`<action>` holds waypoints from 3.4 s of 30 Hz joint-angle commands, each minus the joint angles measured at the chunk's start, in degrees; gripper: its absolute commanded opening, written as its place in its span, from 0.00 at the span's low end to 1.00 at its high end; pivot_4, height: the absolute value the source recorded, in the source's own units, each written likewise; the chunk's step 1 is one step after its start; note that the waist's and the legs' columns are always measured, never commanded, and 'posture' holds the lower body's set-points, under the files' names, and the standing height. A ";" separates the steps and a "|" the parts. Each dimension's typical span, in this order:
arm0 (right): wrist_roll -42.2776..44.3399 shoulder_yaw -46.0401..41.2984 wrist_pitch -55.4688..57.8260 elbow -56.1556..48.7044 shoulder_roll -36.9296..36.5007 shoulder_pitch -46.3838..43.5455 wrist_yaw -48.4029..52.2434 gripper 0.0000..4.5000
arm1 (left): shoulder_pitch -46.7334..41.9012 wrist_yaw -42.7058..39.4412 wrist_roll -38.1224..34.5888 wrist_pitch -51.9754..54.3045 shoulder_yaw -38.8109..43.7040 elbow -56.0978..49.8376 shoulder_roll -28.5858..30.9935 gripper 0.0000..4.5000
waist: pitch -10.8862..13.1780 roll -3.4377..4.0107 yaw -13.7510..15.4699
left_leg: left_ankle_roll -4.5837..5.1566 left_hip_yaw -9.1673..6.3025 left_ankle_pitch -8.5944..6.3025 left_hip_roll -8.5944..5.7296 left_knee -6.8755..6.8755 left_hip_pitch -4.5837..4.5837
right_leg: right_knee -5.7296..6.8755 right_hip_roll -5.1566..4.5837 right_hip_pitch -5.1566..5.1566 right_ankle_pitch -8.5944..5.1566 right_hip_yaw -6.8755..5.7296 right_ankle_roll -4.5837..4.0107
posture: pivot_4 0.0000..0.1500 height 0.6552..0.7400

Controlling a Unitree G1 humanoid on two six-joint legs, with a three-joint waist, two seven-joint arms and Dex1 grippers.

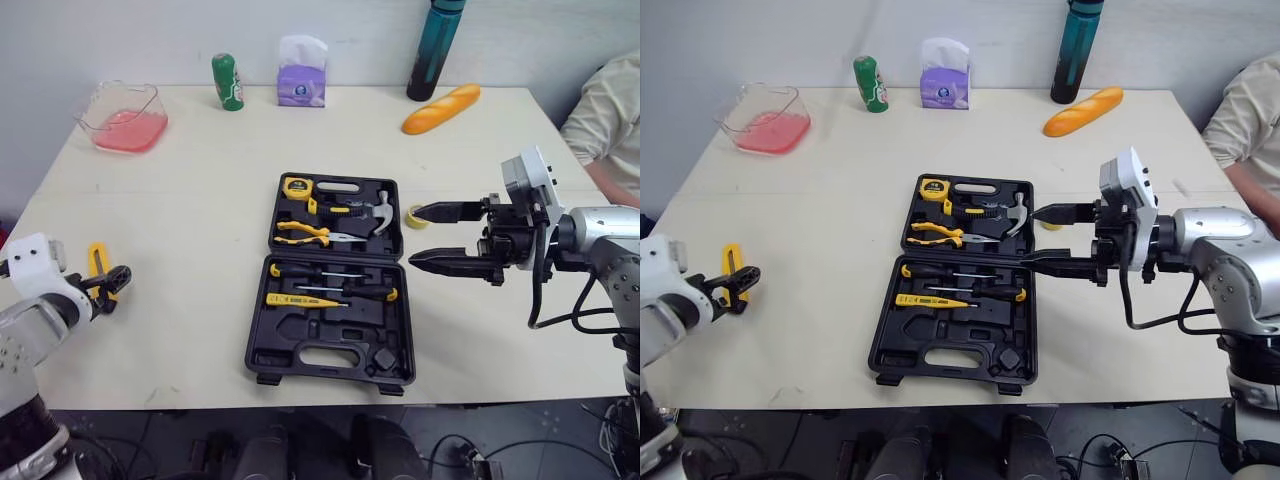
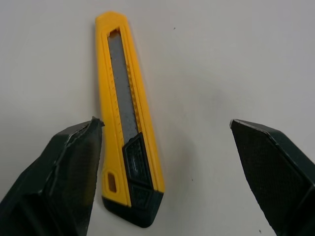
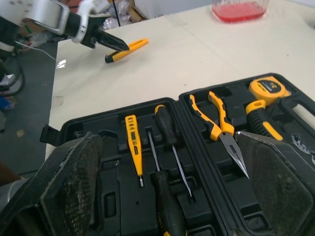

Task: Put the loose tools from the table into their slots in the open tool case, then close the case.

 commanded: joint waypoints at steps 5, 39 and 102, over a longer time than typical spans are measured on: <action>2.61 -2.39 0.82 -4.71 0.60 1.46 -3.51 1.00 | -1.64 1.69 7.00 -2.07 -3.34 3.92 0.23 0.98 | 0.00 0.00 -0.35 | -0.14 0.04 0.10 0.01 0.01 0.15 | 0.12 -0.04 0.04 0.00 0.09 0.00 | 1.00 1.00; 8.97 -21.63 8.76 -27.34 -4.66 36.49 -13.65 1.00 | -31.85 -73.59 9.49 -33.79 -69.28 -0.48 13.51 0.29 | 0.15 0.01 1.03 | -0.04 0.00 0.29 0.01 0.10 -0.38 | 0.04 0.65 -0.25 0.05 -0.21 0.09 | 1.00 1.00; 7.32 -14.13 2.61 -27.19 -3.17 38.32 -21.55 1.00 | -14.36 -77.83 28.70 -76.87 -65.16 20.86 -1.59 0.01 | 0.00 -0.01 1.07 | 0.15 -0.22 0.32 -0.04 0.30 -0.15 | -0.02 0.52 0.14 0.13 -0.02 0.19 | 1.00 1.00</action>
